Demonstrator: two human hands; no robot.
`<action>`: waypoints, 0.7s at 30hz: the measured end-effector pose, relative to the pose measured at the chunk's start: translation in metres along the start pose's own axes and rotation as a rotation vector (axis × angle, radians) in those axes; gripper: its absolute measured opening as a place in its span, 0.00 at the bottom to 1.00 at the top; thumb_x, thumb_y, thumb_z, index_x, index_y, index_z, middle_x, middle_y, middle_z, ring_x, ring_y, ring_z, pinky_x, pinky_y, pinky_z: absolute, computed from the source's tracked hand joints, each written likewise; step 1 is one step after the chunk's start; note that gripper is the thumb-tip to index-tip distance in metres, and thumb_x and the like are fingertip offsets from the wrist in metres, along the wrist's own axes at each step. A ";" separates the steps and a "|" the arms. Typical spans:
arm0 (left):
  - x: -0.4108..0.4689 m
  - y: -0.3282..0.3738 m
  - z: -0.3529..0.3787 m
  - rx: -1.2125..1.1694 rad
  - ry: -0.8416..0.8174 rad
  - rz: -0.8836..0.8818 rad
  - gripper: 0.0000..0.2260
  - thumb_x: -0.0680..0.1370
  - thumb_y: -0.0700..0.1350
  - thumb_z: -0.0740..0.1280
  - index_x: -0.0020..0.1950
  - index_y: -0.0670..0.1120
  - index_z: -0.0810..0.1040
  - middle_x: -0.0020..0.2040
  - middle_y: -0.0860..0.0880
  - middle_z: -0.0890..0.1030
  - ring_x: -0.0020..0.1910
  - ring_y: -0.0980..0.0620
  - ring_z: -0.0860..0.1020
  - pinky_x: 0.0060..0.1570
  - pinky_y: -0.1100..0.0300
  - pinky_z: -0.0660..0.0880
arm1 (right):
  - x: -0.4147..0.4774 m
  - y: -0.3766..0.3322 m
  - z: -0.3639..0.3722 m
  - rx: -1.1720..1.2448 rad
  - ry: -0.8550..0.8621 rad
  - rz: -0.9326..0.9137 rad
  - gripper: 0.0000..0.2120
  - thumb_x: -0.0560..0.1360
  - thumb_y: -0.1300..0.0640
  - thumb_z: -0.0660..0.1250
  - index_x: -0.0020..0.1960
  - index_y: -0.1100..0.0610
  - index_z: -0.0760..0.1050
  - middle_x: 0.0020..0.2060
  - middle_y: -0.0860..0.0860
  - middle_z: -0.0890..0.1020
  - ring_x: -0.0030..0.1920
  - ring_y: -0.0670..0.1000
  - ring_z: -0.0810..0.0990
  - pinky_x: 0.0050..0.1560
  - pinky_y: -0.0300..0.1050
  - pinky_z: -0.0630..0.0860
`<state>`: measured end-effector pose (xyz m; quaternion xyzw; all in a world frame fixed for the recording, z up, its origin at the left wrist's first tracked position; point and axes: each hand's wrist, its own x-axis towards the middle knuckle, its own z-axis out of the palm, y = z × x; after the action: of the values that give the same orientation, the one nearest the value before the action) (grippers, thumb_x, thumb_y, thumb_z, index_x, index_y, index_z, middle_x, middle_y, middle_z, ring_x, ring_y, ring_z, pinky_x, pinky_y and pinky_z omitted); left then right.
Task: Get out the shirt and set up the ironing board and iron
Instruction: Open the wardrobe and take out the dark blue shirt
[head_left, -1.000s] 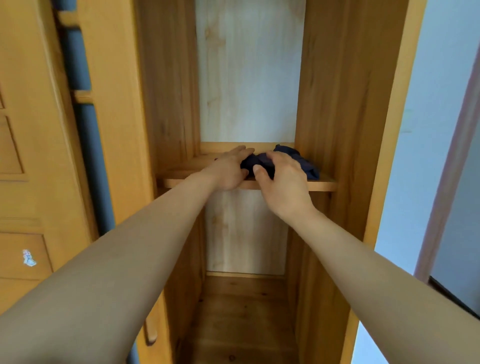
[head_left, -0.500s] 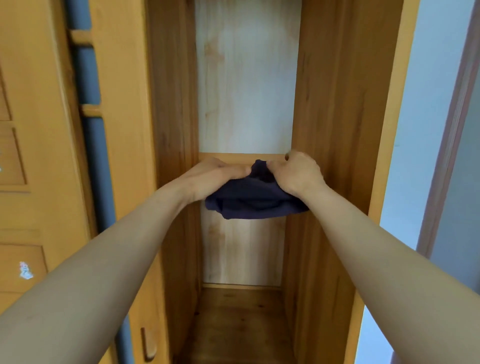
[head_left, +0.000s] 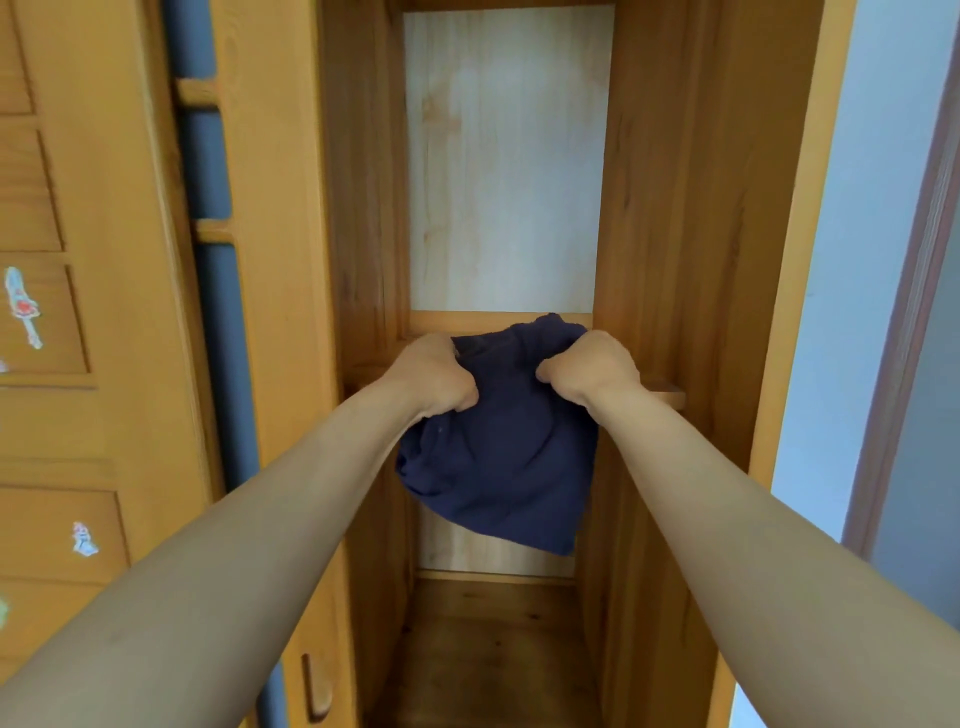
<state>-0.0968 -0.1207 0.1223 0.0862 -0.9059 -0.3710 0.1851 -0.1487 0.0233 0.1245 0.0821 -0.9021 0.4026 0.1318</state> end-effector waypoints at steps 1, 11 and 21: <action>-0.002 -0.004 0.003 -0.005 0.020 0.017 0.18 0.66 0.30 0.64 0.55 0.40 0.74 0.47 0.45 0.75 0.44 0.47 0.76 0.39 0.58 0.71 | 0.001 -0.002 0.002 0.040 -0.017 0.023 0.19 0.70 0.57 0.67 0.59 0.62 0.73 0.58 0.58 0.77 0.56 0.58 0.77 0.56 0.52 0.78; -0.049 -0.040 0.013 0.286 0.409 0.240 0.21 0.67 0.36 0.66 0.58 0.45 0.64 0.62 0.46 0.61 0.59 0.44 0.62 0.54 0.57 0.63 | -0.037 -0.017 0.000 0.814 -0.332 0.152 0.07 0.68 0.65 0.71 0.42 0.58 0.74 0.40 0.54 0.81 0.40 0.53 0.80 0.45 0.48 0.80; -0.055 -0.059 -0.019 0.079 0.656 0.069 0.39 0.70 0.58 0.66 0.75 0.55 0.48 0.77 0.41 0.43 0.75 0.39 0.43 0.71 0.38 0.49 | -0.073 -0.035 -0.010 0.782 -0.222 -0.193 0.14 0.66 0.73 0.65 0.49 0.63 0.79 0.42 0.55 0.82 0.44 0.54 0.80 0.53 0.55 0.79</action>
<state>-0.0373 -0.1586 0.0777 0.1777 -0.8141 -0.2815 0.4759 -0.0684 0.0107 0.1326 0.2529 -0.6782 0.6894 0.0297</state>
